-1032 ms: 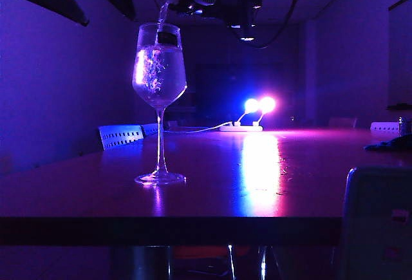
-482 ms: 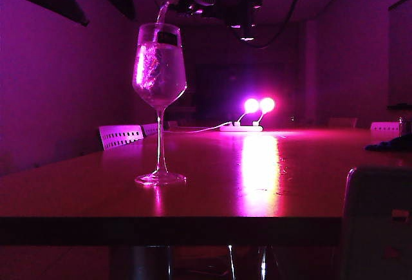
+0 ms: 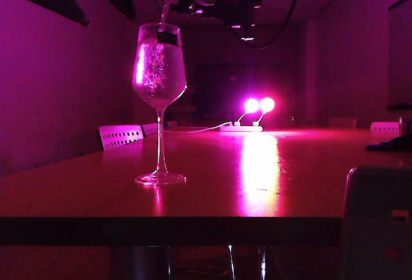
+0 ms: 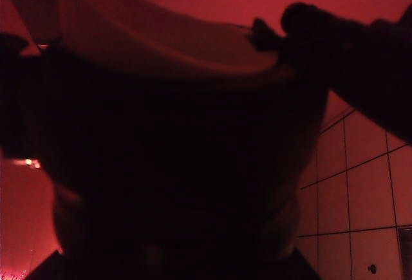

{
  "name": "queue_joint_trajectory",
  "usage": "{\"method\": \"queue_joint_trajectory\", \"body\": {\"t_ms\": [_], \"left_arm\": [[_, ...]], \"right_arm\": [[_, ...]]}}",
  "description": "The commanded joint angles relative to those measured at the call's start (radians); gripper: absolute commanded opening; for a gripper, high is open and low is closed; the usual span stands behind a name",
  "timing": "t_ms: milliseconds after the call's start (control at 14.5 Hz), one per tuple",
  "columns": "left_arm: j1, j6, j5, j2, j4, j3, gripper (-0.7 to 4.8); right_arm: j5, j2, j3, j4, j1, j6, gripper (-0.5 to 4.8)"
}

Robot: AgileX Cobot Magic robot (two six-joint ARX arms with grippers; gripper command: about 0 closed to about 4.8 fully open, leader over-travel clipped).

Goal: Pick up the black thermos cup, pour some water from it into the stemmed glass, and then put the thermos cup back on the table.

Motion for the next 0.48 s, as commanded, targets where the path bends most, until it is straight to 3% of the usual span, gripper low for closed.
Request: {"method": "queue_joint_trajectory", "body": {"t_ms": [69, 482], "left_arm": [[0.000, 0.003, -0.003, -0.004, 0.009, 0.003, 4.79], [0.000, 0.003, -0.003, -0.004, 0.009, 0.003, 4.79]], "right_arm": [[-0.002, -0.014, 0.011, 0.061, 0.002, -0.003, 1.79], [0.001, -0.014, 0.011, 0.061, 0.002, 0.012, 1.78]]}}
